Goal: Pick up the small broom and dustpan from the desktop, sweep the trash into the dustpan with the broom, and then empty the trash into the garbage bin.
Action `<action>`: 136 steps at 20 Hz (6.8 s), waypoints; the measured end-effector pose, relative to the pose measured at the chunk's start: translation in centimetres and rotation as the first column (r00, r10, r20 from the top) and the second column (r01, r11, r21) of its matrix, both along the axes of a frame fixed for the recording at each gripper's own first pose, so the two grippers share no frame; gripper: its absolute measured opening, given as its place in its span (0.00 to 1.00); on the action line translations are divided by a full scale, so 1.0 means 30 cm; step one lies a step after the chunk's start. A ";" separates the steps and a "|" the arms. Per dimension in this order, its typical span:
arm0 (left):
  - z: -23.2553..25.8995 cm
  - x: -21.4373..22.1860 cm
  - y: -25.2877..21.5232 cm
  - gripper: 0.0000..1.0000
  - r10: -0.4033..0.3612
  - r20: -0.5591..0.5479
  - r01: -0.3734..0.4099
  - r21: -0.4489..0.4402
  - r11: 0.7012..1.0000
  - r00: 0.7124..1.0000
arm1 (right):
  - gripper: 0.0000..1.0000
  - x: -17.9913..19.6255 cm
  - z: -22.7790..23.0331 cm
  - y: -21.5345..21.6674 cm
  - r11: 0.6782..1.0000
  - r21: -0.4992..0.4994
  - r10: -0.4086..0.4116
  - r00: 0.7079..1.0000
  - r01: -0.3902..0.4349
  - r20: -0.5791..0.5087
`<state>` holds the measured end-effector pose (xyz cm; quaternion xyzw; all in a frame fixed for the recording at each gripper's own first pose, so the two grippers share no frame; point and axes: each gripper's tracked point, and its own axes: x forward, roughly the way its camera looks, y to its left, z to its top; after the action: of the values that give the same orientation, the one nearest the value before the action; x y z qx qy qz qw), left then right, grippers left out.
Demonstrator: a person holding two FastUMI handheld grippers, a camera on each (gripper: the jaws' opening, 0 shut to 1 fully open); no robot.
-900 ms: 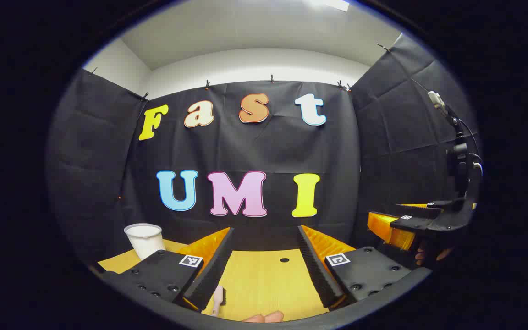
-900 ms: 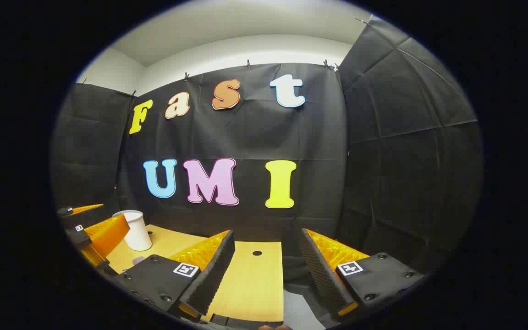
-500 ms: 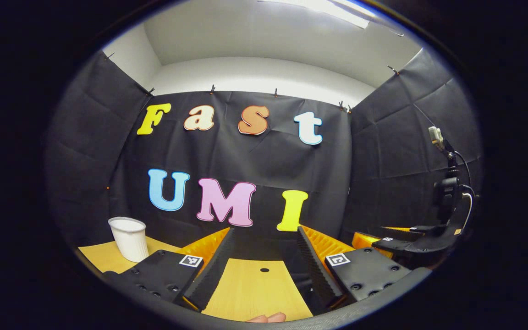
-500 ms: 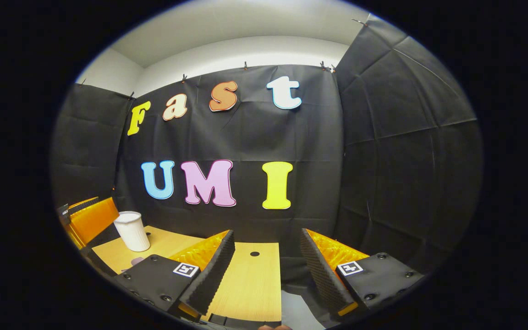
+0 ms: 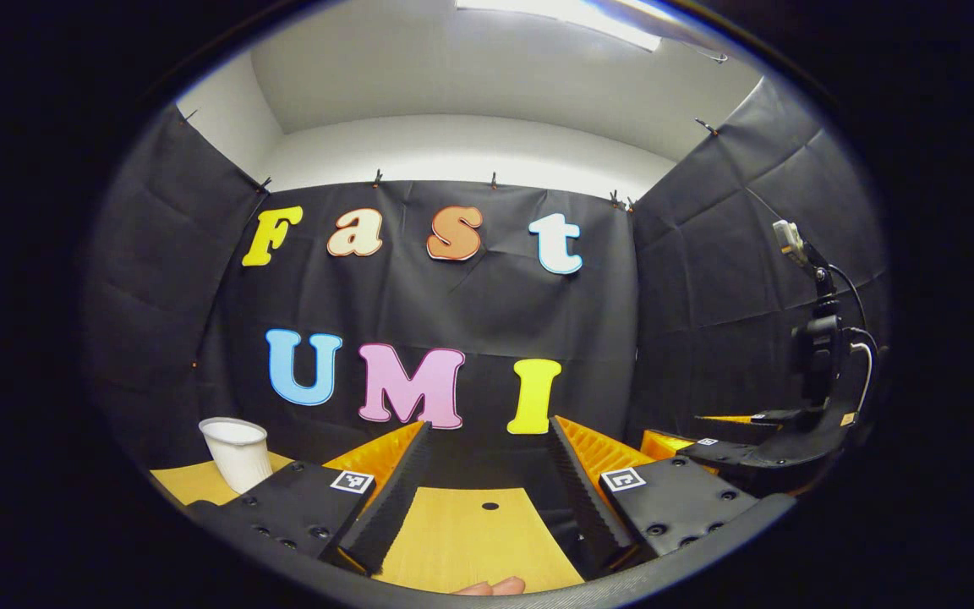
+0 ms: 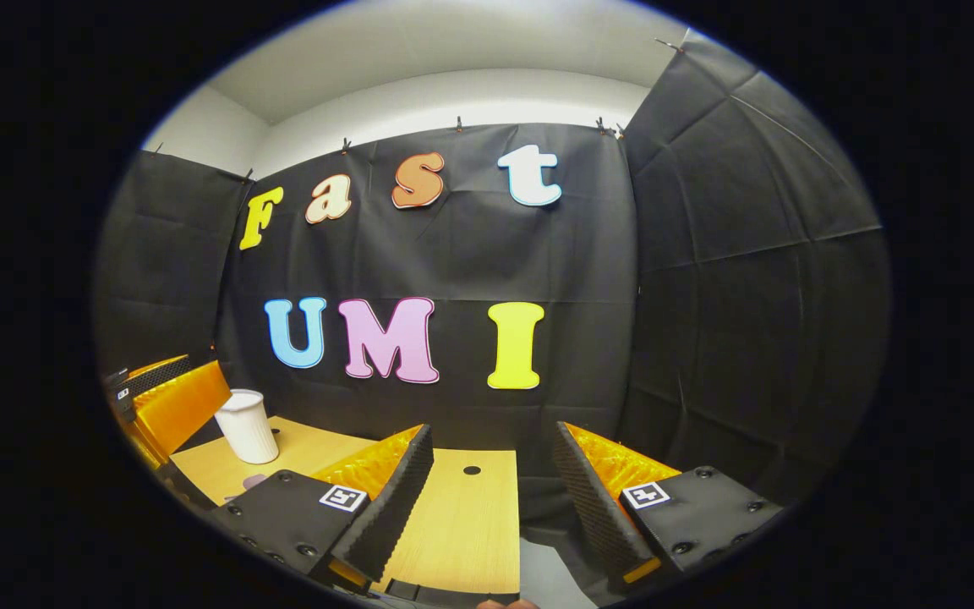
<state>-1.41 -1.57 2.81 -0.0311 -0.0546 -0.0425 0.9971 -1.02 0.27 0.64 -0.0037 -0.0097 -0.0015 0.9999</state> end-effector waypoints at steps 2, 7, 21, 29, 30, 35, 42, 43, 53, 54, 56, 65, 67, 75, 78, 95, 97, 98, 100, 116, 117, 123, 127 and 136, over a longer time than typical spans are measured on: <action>-0.003 0.007 0.010 0.80 0.006 -0.004 -0.006 -0.005 1.000 1.000 | 0.94 0.000 0.006 -0.002 1.000 -0.002 0.000 1.000 0.000 0.004; -0.026 0.013 0.030 0.80 0.024 -0.027 -0.024 -0.008 1.000 0.999 | 0.94 0.005 0.007 0.002 1.000 -0.010 0.002 1.000 -0.002 0.005; -0.100 0.054 0.251 0.80 0.061 -0.099 -0.063 -0.015 0.998 0.993 | 0.94 0.007 0.000 0.156 0.997 -0.073 -0.024 0.999 0.026 0.024; -0.208 0.079 0.513 0.80 0.056 -0.149 -0.049 0.050 0.998 0.987 | 0.94 0.043 -0.128 0.444 0.996 -0.083 0.017 1.000 -0.017 0.000; -0.236 0.090 0.546 0.80 0.068 -0.167 -0.060 0.055 0.997 0.984 | 0.94 0.072 -0.157 0.486 0.996 -0.083 0.038 0.999 -0.039 -0.013; -0.433 0.190 0.690 0.80 0.032 -0.313 -0.045 -0.032 0.998 0.949 | 0.94 0.242 -0.593 0.832 0.963 0.134 0.266 0.905 -0.234 -0.331; -1.092 0.196 1.094 0.82 0.107 -0.909 -0.204 0.024 0.979 0.404 | 0.95 0.362 -1.258 1.139 0.922 0.315 0.381 0.377 -0.227 -0.844; -1.128 0.184 1.111 0.82 0.052 -0.949 -0.213 -0.016 0.977 0.311 | 0.95 0.354 -1.295 1.161 0.928 0.301 0.359 0.317 -0.219 -0.878; -1.351 0.277 1.174 0.83 0.044 -0.982 0.082 0.029 0.996 -0.186 | 0.96 0.299 -1.588 1.267 0.992 0.128 0.128 -0.021 -0.010 -0.992; -1.356 0.295 1.152 0.83 0.031 -0.980 0.082 0.015 0.997 -0.195 | 0.95 0.305 -1.608 1.264 0.993 0.113 0.112 -0.028 -0.015 -0.993; -1.361 0.340 1.132 0.83 0.019 -0.979 0.056 0.008 0.998 -0.205 | 0.95 0.335 -1.647 1.223 0.997 0.078 0.077 -0.040 -0.023 -0.996; -1.435 0.378 1.025 0.30 -0.067 -0.975 0.012 -0.071 0.997 -0.213 | 0.28 0.329 -1.667 1.191 0.988 0.149 0.143 -0.100 -0.050 -0.985; -1.412 0.399 1.036 0.28 -0.075 -0.976 0.020 -0.081 0.997 -0.203 | 0.30 0.344 -1.657 1.184 0.987 0.151 0.146 -0.087 -0.058 -0.985; -1.382 0.407 1.080 0.22 -0.037 -0.987 0.177 -0.065 0.982 -0.158 | 0.20 0.529 -1.547 1.207 0.966 0.255 0.257 0.033 -0.041 -0.966; -1.374 0.409 1.107 0.22 -0.002 -0.985 0.245 -0.045 0.968 -0.171 | 0.20 0.776 -1.546 1.079 0.979 0.090 0.113 0.121 -0.182 -0.986; -1.403 0.443 1.222 0.21 0.150 -0.969 0.440 0.051 0.897 -0.195 | 0.19 1.020 -1.694 1.462 0.550 0.175 0.003 -0.207 -0.816 -0.978; -1.406 0.444 1.222 0.21 0.158 -0.972 0.453 0.063 0.889 -0.175 | 0.19 0.987 -1.656 1.463 0.474 0.249 -0.015 -0.290 -0.845 -0.957; -1.410 0.440 1.222 0.22 0.160 -0.975 0.471 0.070 0.879 -0.155 | 0.19 0.979 -1.648 1.463 0.433 0.282 -0.028 -0.325 -0.856 -0.945; -1.412 0.438 1.228 0.21 0.168 -0.974 0.504 0.071 0.861 -0.149 | 0.19 0.934 -1.622 1.449 0.387 0.374 -0.010 -0.410 -0.843 -0.912; -1.378 0.507 1.175 0.21 0.066 -0.977 0.339 0.134 0.931 0.204 | 0.19 1.101 -1.327 1.284 0.611 0.490 0.649 0.039 -0.621 -0.760; -1.329 0.503 1.176 0.21 0.056 -0.973 0.329 0.129 0.935 0.223 | 0.19 1.086 -1.284 1.270 0.615 0.503 0.674 0.073 -0.607 -0.735; -1.067 0.564 1.234 0.21 0.097 -0.924 0.356 0.237 0.904 0.370 | 0.19 1.065 -1.176 1.178 0.649 0.494 0.715 0.243 -0.578 -0.655; -0.831 0.683 1.348 0.21 0.168 -0.855 0.366 0.377 0.851 0.491 | 0.19 1.045 -1.135 1.123 0.647 0.537 0.743 0.287 -0.542 -0.605; -0.560 1.014 1.800 0.21 0.483 -0.689 0.259 0.682 0.683 0.541 | 0.19 1.021 -1.138 1.125 0.644 0.558 0.752 0.301 -0.523 -0.586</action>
<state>28.99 52.43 -13.99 0.3497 0.4441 0.0309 0.8243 29.60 34.01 -33.50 0.1320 0.4257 0.3999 0.8009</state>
